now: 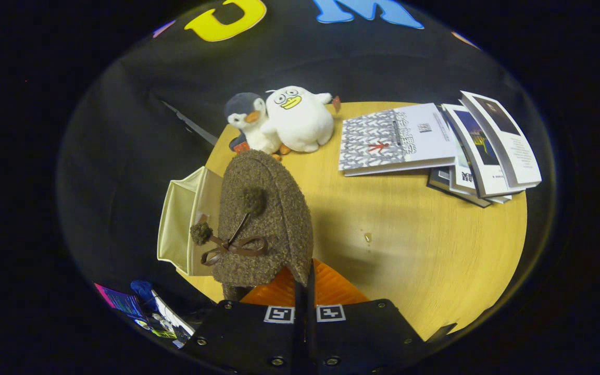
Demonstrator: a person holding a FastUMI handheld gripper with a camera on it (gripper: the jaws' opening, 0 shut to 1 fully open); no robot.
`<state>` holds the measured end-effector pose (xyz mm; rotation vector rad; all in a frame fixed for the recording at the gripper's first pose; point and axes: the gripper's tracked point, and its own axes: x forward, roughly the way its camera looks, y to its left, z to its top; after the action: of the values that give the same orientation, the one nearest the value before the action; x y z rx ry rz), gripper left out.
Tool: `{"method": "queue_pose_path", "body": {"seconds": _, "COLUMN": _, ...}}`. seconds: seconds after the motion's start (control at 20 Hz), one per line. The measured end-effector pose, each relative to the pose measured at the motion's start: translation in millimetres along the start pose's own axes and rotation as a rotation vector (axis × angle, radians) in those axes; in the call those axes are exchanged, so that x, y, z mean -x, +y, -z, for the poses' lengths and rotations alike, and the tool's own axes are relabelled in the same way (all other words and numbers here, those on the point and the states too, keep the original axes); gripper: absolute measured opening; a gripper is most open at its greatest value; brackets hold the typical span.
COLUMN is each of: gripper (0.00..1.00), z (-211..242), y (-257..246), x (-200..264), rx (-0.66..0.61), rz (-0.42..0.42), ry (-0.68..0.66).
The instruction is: Open the storage box then place both shoes into the box .Put the left shoe in first, then the right shoe, with the right side of both shoes facing outward in a uniform manner.
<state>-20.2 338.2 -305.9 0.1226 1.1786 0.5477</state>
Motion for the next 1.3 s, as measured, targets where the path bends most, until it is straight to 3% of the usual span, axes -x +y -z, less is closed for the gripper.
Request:
{"method": "queue_pose_path", "body": {"seconds": 0.35, "gripper": 0.01, "z": -41.5, "y": 85.8, "x": -0.9, "rx": 0.115, "rz": -0.092, "ry": -0.019}}
{"method": "queue_pose_path", "body": {"seconds": 1.0, "gripper": 0.01, "z": -59.7, "y": 217.1, "x": -50.3, "rx": 0.241, "rz": -0.209, "ry": 0.049}}
{"method": "queue_pose_path", "body": {"seconds": 1.3, "gripper": 0.01, "z": -46.7, "y": 242.5, "x": -94.5, "rx": 0.288, "rz": -0.185, "ry": 0.116}}
